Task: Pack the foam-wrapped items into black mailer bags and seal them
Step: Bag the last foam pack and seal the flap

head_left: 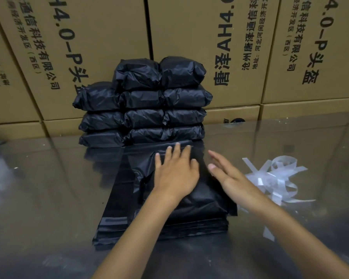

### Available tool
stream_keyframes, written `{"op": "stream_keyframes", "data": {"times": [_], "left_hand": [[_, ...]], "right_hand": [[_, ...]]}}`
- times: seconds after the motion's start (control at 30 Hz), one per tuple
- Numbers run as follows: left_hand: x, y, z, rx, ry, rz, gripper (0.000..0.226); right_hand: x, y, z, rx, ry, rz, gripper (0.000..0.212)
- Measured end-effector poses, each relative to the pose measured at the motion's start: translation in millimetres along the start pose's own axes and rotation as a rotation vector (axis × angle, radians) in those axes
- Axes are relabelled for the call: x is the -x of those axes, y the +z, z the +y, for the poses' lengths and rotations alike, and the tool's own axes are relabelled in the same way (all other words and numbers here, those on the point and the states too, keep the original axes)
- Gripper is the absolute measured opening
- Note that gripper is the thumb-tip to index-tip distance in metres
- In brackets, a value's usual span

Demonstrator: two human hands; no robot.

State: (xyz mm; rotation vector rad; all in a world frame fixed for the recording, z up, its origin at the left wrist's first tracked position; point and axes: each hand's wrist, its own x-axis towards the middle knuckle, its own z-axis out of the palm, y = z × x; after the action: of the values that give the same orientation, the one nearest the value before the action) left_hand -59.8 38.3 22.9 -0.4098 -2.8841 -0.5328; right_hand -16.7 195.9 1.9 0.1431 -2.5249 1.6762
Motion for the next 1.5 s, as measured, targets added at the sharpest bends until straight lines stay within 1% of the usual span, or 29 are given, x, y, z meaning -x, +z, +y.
{"op": "stream_keyframes", "data": {"times": [0.07,0.13,0.17,0.2,0.27,0.3,0.33,0.4,0.43,0.5,0.53,0.57,0.63,0.67,0.7,0.73,0.77,0.83,0.87,0.93,1.0,1.03,1.1,1.17,1.23,1.3,1.37,1.43,1.5], "left_hand": [[12.2,-0.9,-32.4,0.165,-0.134,-0.055,0.065],[23.4,-2.1,-51.4,0.518,-0.253,-0.146,0.069],[26.9,-1.7,-55.5,0.673,-0.308,-0.151,0.072],[30.2,-0.3,-56.9,0.744,-0.361,-0.132,0.076],[35.5,6.2,-56.0,0.692,-0.444,-0.079,0.087],[38.7,9.1,-55.6,0.639,-0.457,-0.057,0.089],[41.3,11.1,-56.1,0.626,-0.452,-0.046,0.088],[46.4,12.4,-58.4,0.749,-0.419,-0.044,0.076],[48.7,10.7,-59.8,0.838,-0.404,-0.053,0.071],[51.6,6.7,-64.6,0.984,-0.373,-0.089,0.072],[52.6,5.7,-68.1,1.036,-0.352,-0.111,0.076],[52.2,4.2,-71.2,1.072,-0.319,-0.128,0.079],[45.8,-6.2,-76.1,1.113,-0.238,-0.125,0.076],[39.9,-16.2,-78.2,1.121,-0.196,-0.111,0.072],[32.4,-29.0,-80.3,1.107,-0.151,-0.099,0.072],[24.2,-43.6,-82.6,1.08,-0.101,-0.091,0.078],[15.1,-58.3,-85.7,1.043,-0.044,-0.086,0.092],[-4.5,-87.7,-91.7,0.873,0.045,-0.077,0.123],[-13.2,-101.2,-93.6,0.764,0.08,-0.064,0.133],[-34.9,-126.5,-98.8,0.61,0.162,0.041,0.139],[-67.1,-150.5,-101.1,0.54,0.217,0.195,0.132],[-87.3,-162.4,-101.7,0.534,0.231,0.24,0.127],[-135.3,-186.0,-102.7,0.552,0.249,0.29,0.121],[-186.4,-205.5,-102.3,0.596,0.234,0.332,0.115],[-234.1,-213.7,-102.7,0.606,0.185,0.4,0.107],[-275.3,-210.2,-105.7,0.541,0.13,0.441,0.1],[-307.9,-200.5,-108.3,0.44,0.087,0.429,0.095],[-338.6,-193.8,-108.8,0.411,0.072,0.425,0.092],[-365.7,-194.8,-111.3,0.385,0.048,0.423,0.089]], "right_hand": [[3.3,22.1,6.5,-0.054,0.103,-0.007,0.061],[4.8,33.7,12.7,-0.123,0.173,0.046,0.072],[4.0,36.0,14.4,-0.138,0.2,0.064,0.075],[3.8,37.4,15.3,-0.145,0.227,0.069,0.076],[5.1,38.6,16.3,-0.136,0.269,0.071,0.073],[6.8,39.2,16.2,-0.129,0.268,0.079,0.066],[9.4,39.7,14.2,-0.124,0.253,0.09,0.057],[13.9,41.4,8.6,-0.131,0.226,0.11,0.038],[15.0,41.8,6.9,-0.14,0.227,0.116,0.032],[16.4,43.3,5.0,-0.159,0.249,0.134,0.027],[17.0,45.3,5.0,-0.179,0.245,0.143,0.027],[17.9,47.1,4.5,-0.213,0.222,0.139,0.034],[17.0,50.8,-0.8,-0.276,0.144,0.127,0.063],[13.1,51.7,-8.7,-0.298,0.108,0.145,0.068],[5.3,51.2,-18.0,-0.325,0.066,0.183,0.06],[-5.5,48.7,-29.1,-0.364,0.029,0.236,0.045],[-17.3,45.4,-43.5,-0.402,0.006,0.29,0.03],[-43.2,38.6,-74.8,-0.436,-0.018,0.364,0.015],[-56.9,35.6,-88.5,-0.452,-0.034,0.384,0.014],[-86.1,30.4,-119.0,-0.474,-0.087,0.384,0.024],[-124.6,20.7,-147.3,-0.463,-0.139,0.351,0.041],[-145.1,14.7,-164.1,-0.446,-0.149,0.33,0.054],[-186.4,1.9,-199.8,-0.383,-0.152,0.297,0.08],[-232.9,-12.5,-225.5,-0.356,-0.195,0.32,0.089],[-273.1,-22.9,-232.6,-0.28,-0.287,0.355,0.09],[-309.2,-29.8,-220.0,-0.09,-0.376,0.333,0.075],[-345.8,-33.2,-197.7,0.143,-0.411,0.303,0.062],[-373.8,-34.0,-184.3,0.281,-0.396,0.33,0.06],[-394.5,-32.4,-182.7,0.475,-0.331,0.42,0.058]]}}
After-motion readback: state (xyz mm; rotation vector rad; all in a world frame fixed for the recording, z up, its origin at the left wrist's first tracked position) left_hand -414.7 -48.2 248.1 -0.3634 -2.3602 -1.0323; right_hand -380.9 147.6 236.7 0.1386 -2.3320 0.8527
